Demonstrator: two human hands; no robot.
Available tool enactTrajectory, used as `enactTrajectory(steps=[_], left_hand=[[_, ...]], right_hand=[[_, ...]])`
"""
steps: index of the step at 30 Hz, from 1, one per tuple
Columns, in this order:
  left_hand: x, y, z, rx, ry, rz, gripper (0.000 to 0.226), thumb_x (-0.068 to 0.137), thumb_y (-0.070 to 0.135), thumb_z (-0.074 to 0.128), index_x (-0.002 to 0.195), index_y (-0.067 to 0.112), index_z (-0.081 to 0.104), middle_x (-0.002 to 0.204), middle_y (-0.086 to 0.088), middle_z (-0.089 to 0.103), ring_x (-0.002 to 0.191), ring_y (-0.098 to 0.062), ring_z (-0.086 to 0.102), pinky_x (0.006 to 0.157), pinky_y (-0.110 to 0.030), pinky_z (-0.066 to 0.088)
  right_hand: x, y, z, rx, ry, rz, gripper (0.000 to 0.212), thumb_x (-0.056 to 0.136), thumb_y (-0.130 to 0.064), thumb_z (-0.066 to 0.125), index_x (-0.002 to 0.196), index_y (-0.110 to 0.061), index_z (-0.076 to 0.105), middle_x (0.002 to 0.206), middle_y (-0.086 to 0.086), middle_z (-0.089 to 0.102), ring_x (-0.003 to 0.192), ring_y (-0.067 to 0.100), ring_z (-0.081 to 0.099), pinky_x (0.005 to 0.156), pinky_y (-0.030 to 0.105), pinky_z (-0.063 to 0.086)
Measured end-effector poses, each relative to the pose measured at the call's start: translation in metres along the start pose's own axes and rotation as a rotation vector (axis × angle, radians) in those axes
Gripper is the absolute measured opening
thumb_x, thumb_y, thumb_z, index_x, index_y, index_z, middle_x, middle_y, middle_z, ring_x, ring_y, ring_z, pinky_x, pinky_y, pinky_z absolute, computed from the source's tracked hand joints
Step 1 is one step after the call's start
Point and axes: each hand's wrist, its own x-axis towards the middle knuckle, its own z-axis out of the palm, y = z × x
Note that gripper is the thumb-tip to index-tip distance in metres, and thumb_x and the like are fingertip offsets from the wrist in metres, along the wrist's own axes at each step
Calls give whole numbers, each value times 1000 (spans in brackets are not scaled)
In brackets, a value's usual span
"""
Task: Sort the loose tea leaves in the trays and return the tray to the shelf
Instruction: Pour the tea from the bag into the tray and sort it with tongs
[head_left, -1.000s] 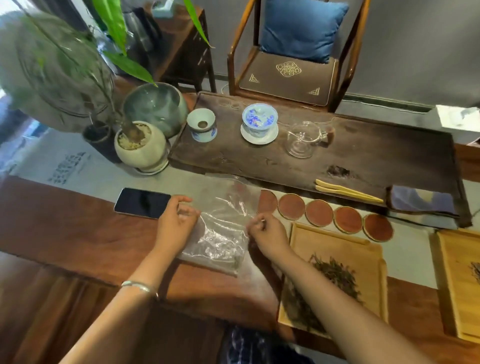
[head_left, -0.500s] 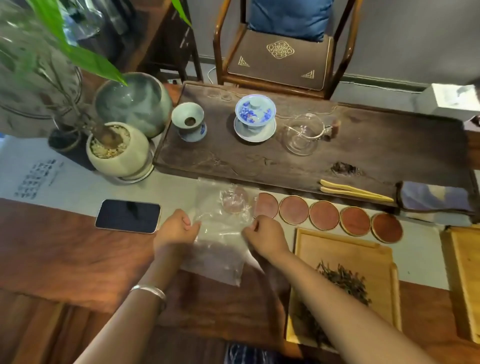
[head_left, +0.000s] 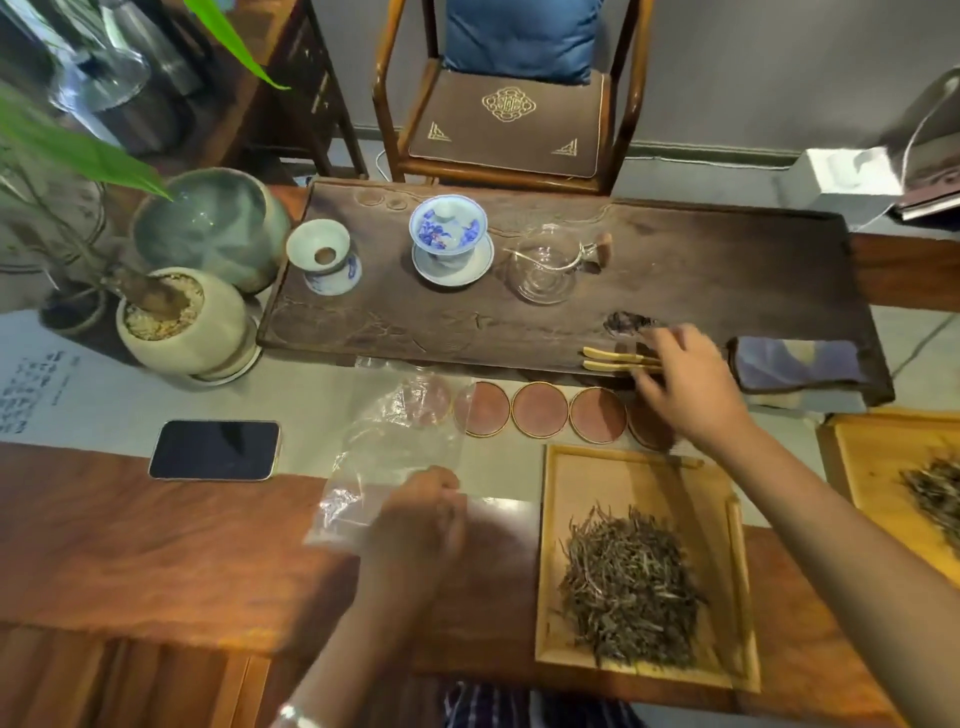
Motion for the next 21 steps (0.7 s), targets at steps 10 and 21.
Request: enactTrajectory(steps=[10, 21], left_hand=[[-35, 15, 93, -85, -218, -47, 15, 93, 42, 52, 86, 38, 39, 76, 13, 56, 66, -3, 55, 52, -24, 42], [-65, 22, 122, -153, -21, -179, 20, 86, 42, 52, 70, 37, 43, 65, 15, 52, 61, 0, 49, 51, -21, 29]], right_hand=[[12, -2, 21, -25, -3, -169, 25, 97, -23, 48, 111, -4, 56, 109, 16, 55, 101, 33, 52, 80, 42, 46], [-213, 29, 4, 423, 102, -155, 27, 93, -28, 54, 109, -8, 62, 97, 3, 56, 84, 14, 52, 67, 25, 41]])
